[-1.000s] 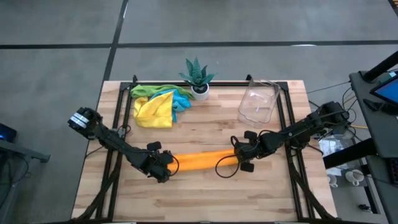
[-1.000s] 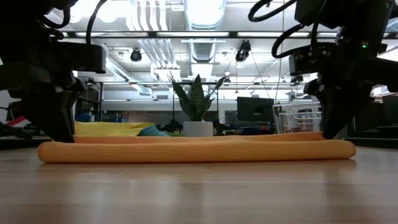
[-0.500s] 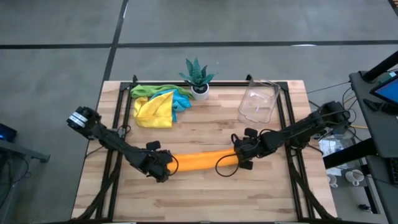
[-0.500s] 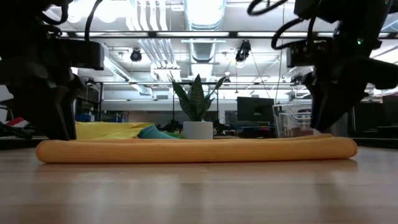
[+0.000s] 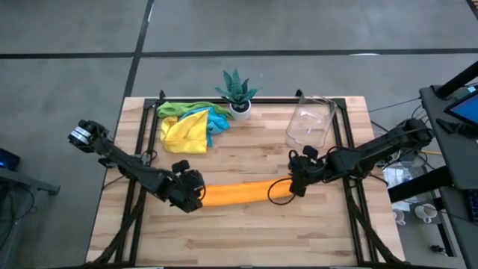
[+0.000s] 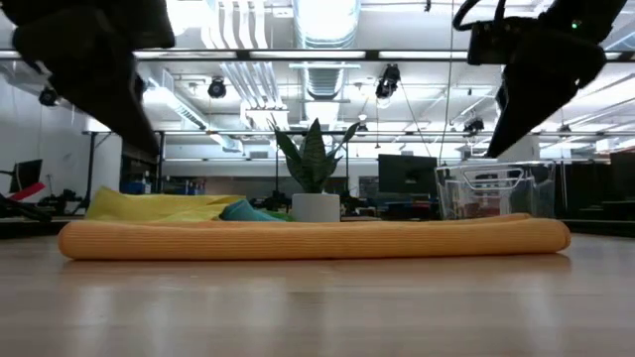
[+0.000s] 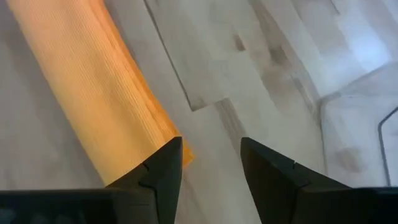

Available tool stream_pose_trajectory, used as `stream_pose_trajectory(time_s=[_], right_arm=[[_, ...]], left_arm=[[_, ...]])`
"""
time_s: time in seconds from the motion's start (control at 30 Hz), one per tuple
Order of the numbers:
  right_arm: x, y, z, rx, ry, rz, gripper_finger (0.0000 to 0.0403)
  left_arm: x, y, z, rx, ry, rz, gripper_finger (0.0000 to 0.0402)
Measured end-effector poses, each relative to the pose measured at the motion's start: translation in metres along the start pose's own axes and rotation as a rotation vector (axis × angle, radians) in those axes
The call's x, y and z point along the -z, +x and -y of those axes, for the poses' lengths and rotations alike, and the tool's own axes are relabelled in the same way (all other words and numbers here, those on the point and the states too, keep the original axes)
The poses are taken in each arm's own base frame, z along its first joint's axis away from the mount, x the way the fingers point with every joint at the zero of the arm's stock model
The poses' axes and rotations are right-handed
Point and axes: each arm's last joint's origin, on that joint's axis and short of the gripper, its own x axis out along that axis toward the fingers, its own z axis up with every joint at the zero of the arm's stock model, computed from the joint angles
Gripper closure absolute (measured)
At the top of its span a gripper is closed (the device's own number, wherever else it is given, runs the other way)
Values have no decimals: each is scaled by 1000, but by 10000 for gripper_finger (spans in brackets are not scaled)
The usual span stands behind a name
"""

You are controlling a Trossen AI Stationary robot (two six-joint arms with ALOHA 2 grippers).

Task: Roll microfiber towels into tight, uniform cylinder then place into a basket
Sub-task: Roll the orange microfiber cloth

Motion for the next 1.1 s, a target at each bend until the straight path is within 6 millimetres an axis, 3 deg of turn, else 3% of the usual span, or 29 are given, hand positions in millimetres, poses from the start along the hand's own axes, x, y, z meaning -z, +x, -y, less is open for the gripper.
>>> stream_pose_trajectory(time_s=[0.23,0.47,0.73,1.0,1.1], right_arm=[[14,3,4,-68,123,-71,243],[40,20,13,-28,298,-163,243],[54,31,12,-276,553,-120,230],[67,43,14,-257,679,-145,217],[65,43,13,-263,681,-140,217]], left_arm=[[-8,28,21,143,98,85,279],[-16,68,16,31,146,116,391],[-37,104,12,133,223,243,401],[-59,135,17,424,220,443,401],[-66,147,23,459,233,484,401]])
